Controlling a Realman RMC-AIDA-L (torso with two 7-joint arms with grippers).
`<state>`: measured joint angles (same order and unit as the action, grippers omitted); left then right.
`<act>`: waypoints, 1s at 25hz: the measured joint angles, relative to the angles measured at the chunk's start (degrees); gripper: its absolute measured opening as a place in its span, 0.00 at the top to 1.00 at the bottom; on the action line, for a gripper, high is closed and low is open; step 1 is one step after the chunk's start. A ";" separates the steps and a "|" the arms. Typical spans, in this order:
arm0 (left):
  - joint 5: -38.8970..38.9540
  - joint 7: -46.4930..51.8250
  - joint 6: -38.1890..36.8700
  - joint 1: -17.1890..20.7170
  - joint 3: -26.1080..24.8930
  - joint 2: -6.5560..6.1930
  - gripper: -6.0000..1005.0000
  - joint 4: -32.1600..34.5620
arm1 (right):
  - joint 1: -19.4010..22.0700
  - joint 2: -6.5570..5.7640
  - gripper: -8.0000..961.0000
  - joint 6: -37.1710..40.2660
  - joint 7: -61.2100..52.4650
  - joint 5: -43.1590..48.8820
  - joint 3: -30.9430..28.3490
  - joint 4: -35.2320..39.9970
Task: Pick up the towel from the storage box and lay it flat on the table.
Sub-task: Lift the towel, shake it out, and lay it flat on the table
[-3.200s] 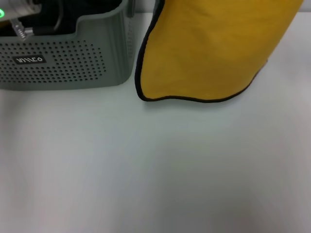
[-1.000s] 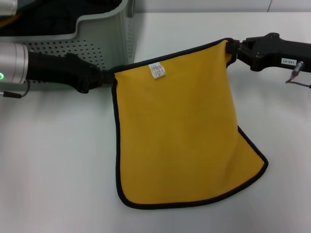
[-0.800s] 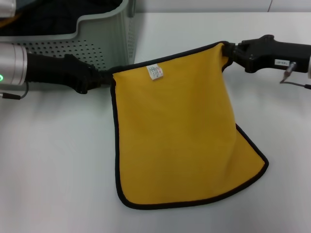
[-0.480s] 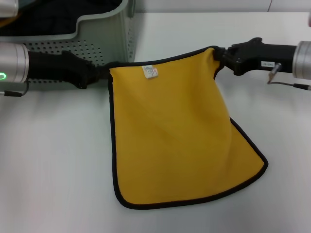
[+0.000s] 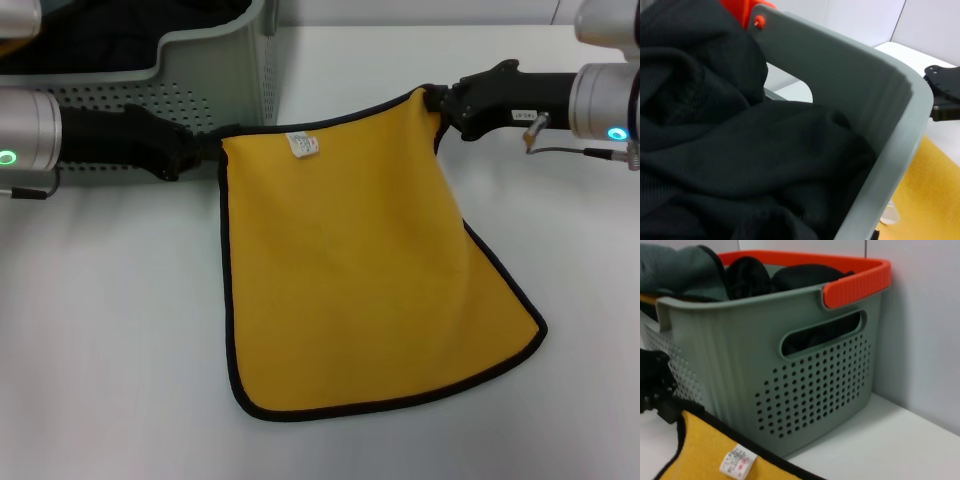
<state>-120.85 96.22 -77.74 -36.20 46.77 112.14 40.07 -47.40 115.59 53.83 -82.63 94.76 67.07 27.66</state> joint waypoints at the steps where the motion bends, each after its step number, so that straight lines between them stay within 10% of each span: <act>1: 0.00 0.00 0.02 0.00 0.01 0.00 0.90 -0.02 | -0.32 0.00 0.93 -0.45 0.01 0.03 0.33 -0.38; 25: -2.22 2.95 0.12 0.64 0.19 -0.30 0.79 0.05 | -1.47 -0.01 0.83 -3.36 -1.39 -0.08 2.81 -1.68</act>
<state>-123.07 99.17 -77.63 -35.56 46.97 111.84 40.12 -48.87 115.58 50.47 -84.03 94.68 69.88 25.99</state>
